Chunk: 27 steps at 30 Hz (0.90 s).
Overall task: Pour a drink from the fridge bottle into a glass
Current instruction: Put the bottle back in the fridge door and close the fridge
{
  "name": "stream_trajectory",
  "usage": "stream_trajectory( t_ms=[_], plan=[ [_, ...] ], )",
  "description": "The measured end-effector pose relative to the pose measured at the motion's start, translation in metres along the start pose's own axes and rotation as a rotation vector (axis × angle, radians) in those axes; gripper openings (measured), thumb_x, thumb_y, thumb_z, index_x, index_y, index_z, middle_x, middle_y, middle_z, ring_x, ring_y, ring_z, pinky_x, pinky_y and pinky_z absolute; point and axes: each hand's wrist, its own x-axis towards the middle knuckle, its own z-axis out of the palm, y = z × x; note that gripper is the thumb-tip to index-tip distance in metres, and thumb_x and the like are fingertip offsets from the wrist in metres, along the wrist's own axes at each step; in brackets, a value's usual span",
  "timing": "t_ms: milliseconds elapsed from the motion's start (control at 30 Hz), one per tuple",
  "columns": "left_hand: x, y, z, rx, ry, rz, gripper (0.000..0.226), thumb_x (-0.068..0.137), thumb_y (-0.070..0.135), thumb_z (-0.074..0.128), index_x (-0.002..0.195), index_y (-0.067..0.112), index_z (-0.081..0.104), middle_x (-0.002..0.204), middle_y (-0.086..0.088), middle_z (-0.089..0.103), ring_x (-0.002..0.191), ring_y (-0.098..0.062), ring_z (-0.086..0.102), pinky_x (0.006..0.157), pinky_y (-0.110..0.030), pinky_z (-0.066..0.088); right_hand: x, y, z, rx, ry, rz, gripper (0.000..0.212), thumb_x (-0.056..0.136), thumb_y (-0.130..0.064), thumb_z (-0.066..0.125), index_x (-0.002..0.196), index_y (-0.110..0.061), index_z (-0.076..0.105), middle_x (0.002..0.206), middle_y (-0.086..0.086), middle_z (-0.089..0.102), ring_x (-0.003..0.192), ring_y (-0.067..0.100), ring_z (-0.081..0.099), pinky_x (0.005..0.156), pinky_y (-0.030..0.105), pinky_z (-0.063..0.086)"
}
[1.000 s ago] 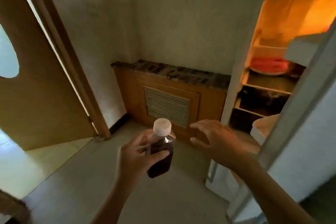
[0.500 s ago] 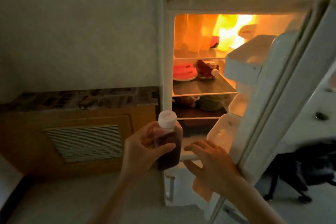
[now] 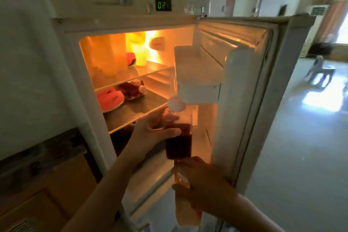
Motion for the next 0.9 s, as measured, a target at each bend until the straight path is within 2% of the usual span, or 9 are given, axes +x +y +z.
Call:
stream_trajectory(
  t_ms=[100, 167, 333, 433, 500, 633, 733, 833, 900],
  plan=[
    [0.021, -0.018, 0.002, -0.116, -0.140, 0.004, 0.056, 0.067, 0.021, 0.079, 0.119, 0.025, 0.061, 0.112, -0.002, 0.069, 0.109, -0.020, 0.062, 0.092, -0.044, 0.051, 0.005, -0.005, 0.003, 0.024, 0.058, 0.111, 0.036, 0.087, -0.046, 0.052, 0.121, -0.035, 0.050, 0.128, -0.016, 0.048, 0.116, 0.005, 0.043, 0.093, 0.028, 0.043],
    [0.030, -0.027, 0.003, -0.183, -0.191, 0.021, 0.060, 0.064, 0.026, 0.079, 0.121, 0.023, 0.060, 0.114, -0.004, 0.068, 0.112, -0.023, 0.061, 0.098, -0.053, 0.045, 0.007, -0.007, 0.009, 0.019, 0.090, 0.174, 0.033, 0.087, -0.046, 0.052, 0.118, -0.035, 0.050, 0.126, -0.014, 0.049, 0.112, 0.005, 0.044, 0.089, 0.026, 0.043],
    [0.048, -0.042, 0.001, -0.318, -0.330, 0.045, 0.061, 0.062, 0.022, 0.079, 0.120, 0.024, 0.061, 0.112, -0.004, 0.069, 0.111, -0.023, 0.061, 0.097, -0.045, 0.048, 0.008, -0.016, 0.020, -0.016, 0.183, 0.302, 0.028, 0.088, -0.052, 0.051, 0.109, -0.034, 0.051, 0.115, -0.012, 0.055, 0.100, 0.008, 0.053, 0.084, 0.035, 0.050],
    [0.058, -0.046, 0.004, -0.444, -0.422, 0.007, 0.069, 0.054, 0.023, 0.086, 0.118, 0.026, 0.061, 0.109, -0.008, 0.069, 0.107, -0.025, 0.061, 0.092, -0.036, 0.051, 0.003, -0.029, 0.013, -0.051, 0.258, 0.301, 0.025, 0.089, -0.044, 0.055, 0.111, -0.033, 0.050, 0.111, -0.009, 0.061, 0.093, 0.008, 0.059, 0.076, 0.030, 0.053],
    [0.063, -0.048, 0.011, -0.451, -0.481, 0.010, 0.067, 0.057, 0.020, 0.086, 0.119, 0.025, 0.061, 0.109, -0.010, 0.067, 0.107, -0.027, 0.060, 0.092, -0.035, 0.051, -0.001, -0.038, 0.005, -0.058, 0.295, 0.304, 0.020, 0.091, -0.037, 0.054, 0.109, -0.029, 0.053, 0.106, -0.005, 0.063, 0.087, 0.011, 0.061, 0.071, 0.028, 0.053],
    [0.070, -0.058, 0.023, -0.444, -0.596, -0.021, 0.062, 0.076, -0.009, 0.064, 0.133, 0.008, 0.047, 0.115, -0.015, 0.064, 0.113, -0.031, 0.055, 0.094, -0.037, 0.050, -0.009, -0.038, 0.005, -0.072, 0.306, 0.370, 0.031, 0.089, -0.052, 0.047, 0.104, -0.028, 0.060, 0.101, -0.010, 0.065, 0.086, 0.004, 0.060, 0.072, 0.022, 0.052],
    [0.071, -0.071, 0.026, -0.506, -0.662, -0.071, 0.068, 0.072, 0.002, 0.073, 0.134, 0.008, 0.045, 0.120, -0.014, 0.063, 0.119, -0.029, 0.053, 0.098, -0.038, 0.048, -0.014, -0.037, 0.006, -0.038, 0.324, 0.418, 0.040, 0.086, -0.058, 0.045, 0.107, -0.028, 0.061, 0.105, -0.013, 0.062, 0.091, 0.002, 0.058, 0.076, 0.016, 0.049],
    [0.074, -0.083, 0.021, -0.570, -0.703, -0.118, 0.076, 0.065, 0.017, 0.083, 0.133, 0.017, 0.049, 0.126, -0.006, 0.062, 0.123, -0.022, 0.052, 0.096, -0.032, 0.048, -0.019, -0.041, 0.002, -0.077, 0.354, 0.439, 0.032, 0.088, -0.046, 0.053, 0.110, -0.025, 0.062, 0.110, -0.011, 0.060, 0.098, 0.003, 0.056, 0.077, 0.006, 0.039],
    [0.075, -0.088, 0.015, -0.578, -0.719, -0.139, 0.076, 0.063, 0.018, 0.083, 0.131, 0.021, 0.050, 0.130, -0.003, 0.060, 0.126, -0.020, 0.050, 0.097, -0.029, 0.047, -0.025, -0.045, -0.001, -0.038, 0.377, 0.454, 0.028, 0.089, -0.041, 0.054, 0.111, -0.026, 0.062, 0.111, -0.014, 0.060, 0.098, 0.000, 0.056, 0.079, 0.005, 0.040]
  ],
)
